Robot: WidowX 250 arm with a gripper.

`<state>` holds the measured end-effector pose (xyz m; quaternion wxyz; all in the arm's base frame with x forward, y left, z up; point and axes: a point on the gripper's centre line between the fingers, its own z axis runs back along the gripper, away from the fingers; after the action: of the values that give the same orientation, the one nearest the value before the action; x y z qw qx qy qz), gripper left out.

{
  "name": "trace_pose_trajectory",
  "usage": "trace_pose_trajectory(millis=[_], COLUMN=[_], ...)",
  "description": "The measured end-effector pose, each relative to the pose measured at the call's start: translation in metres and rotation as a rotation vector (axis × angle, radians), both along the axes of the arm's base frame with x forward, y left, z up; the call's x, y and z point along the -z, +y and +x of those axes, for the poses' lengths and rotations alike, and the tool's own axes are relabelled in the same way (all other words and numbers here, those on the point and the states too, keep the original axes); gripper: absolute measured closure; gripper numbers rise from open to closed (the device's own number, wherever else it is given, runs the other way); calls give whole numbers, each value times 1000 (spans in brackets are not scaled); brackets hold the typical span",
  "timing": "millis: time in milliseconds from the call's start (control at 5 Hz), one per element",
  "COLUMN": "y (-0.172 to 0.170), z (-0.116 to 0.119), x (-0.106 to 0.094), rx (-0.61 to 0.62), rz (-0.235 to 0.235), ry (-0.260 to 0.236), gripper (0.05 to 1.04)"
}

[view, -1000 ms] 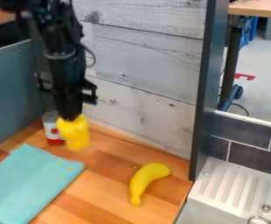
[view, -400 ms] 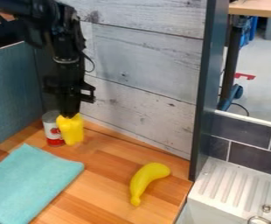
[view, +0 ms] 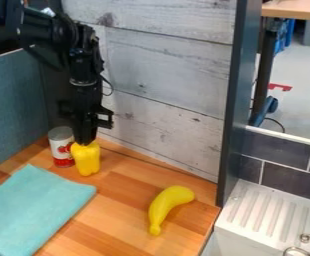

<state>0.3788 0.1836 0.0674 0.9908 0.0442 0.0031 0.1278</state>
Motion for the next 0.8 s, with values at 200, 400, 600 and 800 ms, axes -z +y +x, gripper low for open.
trace_pose_trajectory(millis=[200,400,600,800], y=[-3,-3,-3,-2], z=[5,11,11,9], x=[2,3,3,4], rx=[-2,2,17,8], rz=[-20,-34,-41,-20], ry=[-9,-6,9,23], gripper=[975,950,745,468])
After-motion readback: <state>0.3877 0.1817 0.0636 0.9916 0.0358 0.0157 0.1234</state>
